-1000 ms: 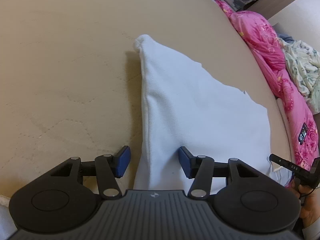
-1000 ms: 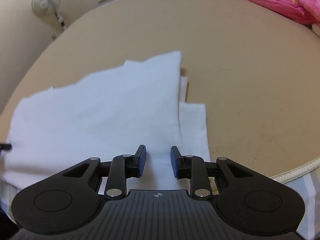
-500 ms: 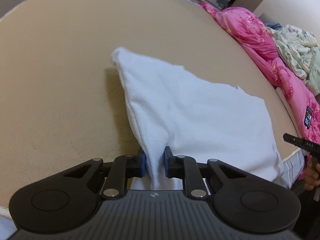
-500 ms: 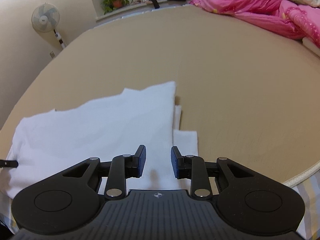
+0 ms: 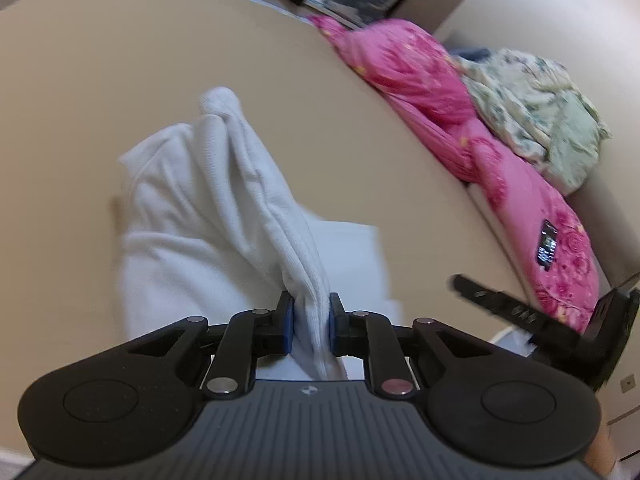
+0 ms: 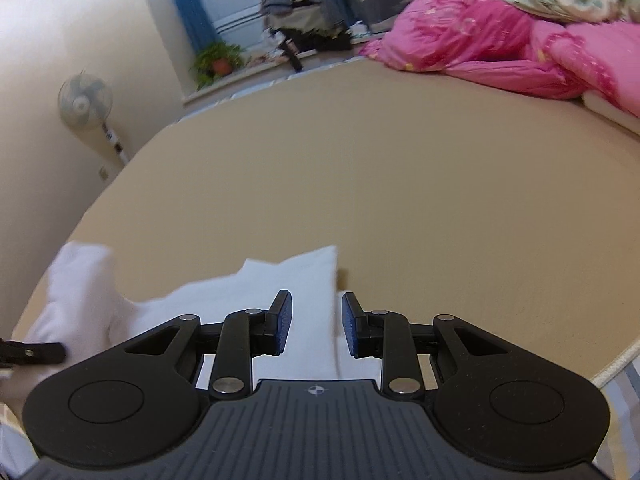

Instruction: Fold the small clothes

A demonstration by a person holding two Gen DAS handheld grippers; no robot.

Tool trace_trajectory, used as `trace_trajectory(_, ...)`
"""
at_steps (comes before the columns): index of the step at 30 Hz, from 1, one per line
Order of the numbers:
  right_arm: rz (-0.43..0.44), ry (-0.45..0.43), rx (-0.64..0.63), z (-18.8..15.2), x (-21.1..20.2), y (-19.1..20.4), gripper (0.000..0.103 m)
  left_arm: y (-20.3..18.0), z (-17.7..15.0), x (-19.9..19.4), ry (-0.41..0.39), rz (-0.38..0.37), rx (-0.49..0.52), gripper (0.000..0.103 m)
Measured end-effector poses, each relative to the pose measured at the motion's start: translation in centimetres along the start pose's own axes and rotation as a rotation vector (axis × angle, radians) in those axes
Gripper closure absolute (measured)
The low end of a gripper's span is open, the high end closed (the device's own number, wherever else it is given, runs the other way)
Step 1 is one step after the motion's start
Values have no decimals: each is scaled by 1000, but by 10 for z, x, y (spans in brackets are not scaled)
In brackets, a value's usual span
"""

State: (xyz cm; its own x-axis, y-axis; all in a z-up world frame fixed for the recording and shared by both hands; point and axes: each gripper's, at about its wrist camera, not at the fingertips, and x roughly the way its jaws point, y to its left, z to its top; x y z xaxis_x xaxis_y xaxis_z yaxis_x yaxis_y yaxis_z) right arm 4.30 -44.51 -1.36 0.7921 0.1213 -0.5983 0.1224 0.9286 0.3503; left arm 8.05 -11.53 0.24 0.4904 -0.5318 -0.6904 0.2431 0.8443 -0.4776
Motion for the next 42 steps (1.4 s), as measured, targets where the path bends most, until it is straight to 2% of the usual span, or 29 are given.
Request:
trace_trajectory(2, -16, -14, 40, 4, -1, -11, 74, -35, -1, 32, 19, 1, 3, 81)
trace_trajectory(3, -19, -17, 58, 4, -1, -16, 74, -51, -2, 49, 51, -19, 1, 74)
trace_trajectory(5, -20, -14, 103, 5, -1, -28, 74, -66, -1, 66, 108, -126, -20, 71)
trace_trajectory(6, -19, -8, 126, 5, 0, -33, 74, -68, -1, 64, 103, -179, -36, 68)
trace_trajectory(8, -3, 10, 165, 4, 2, -42, 74, -64, -2, 46, 30, -217, -13, 55)
trace_trajectory(9, 9, 19, 174, 2, 4, -44, 73, -56, -3, 36, -4, -199, 5, 52)
trace_trajectory(12, 87, 86, 183, -3, 12, -45, 71, -24, -12, 15, -36, -90, 55, 54)
trace_trajectory(15, 204, 199, 218, -13, 28, -37, 65, 5, -36, 10, -12, 7, 96, 70)
trace_trajectory(17, 235, 272, 195, -19, 38, -27, 56, 18, -50, 16, 24, 28, 104, 70)
trace_trajectory(18, 237, 308, 178, -22, 43, -21, 52, 21, -61, 26, 48, 44, 116, 70)
trace_trajectory(20, 232, 360, 160, -32, 53, -7, 50, 24, -78, 47, 98, 76, 171, 70)
trace_trajectory(21, 227, 379, 157, -36, 57, -3, 48, 22, -84, 51, 97, 93, 214, 70)
trace_trajectory(23, 200, 406, 148, -41, 66, 1, 46, 8, -89, 54, 98, 115, 311, 70)
trace_trajectory(25, 176, 417, 149, -45, 73, 5, 44, -2, -91, 53, 143, 94, 366, 69)
trace_trajectory(27, 166, 421, 144, -47, 79, 10, 44, -5, -97, 41, 149, 107, 458, 69)
trace_trajectory(29, 160, 412, 132, -47, 82, 16, 43, -3, -101, 22, 128, 135, 555, 68)
trace_trajectory(31, 169, 403, 115, -47, 80, 22, 61, 2, -102, 6, 105, 145, 600, 67)
trace_trajectory(32, 180, 390, 98, -47, 78, 26, 75, 8, -101, -1, 92, 149, 595, 67)
trace_trajectory(33, 183, 367, 68, -46, 74, 33, 81, 16, -103, -9, 76, 150, 582, 67)
trace_trajectory(35, 207, 288, 6, -40, 57, 42, 85, 28, -101, -19, 18, 141, 539, 67)
trace_trajectory(38, 327, 84, -33, -24, 11, 44, 86, 48, -107, -31, -69, 104, 413, 67)
trace_trajectory(39, 338, 28, -60, -21, -3, 42, 86, 54, -108, -34, -76, 90, 372, 67)
trace_trajectory(40, 316, -9, -83, -20, -13, 39, 86, 57, -109, -32, -73, 79, 342, 68)
trace_trajectory(42, 210, 3, -114, -24, -16, 27, 86, 52, -110, -30, -76, 67, 359, 68)
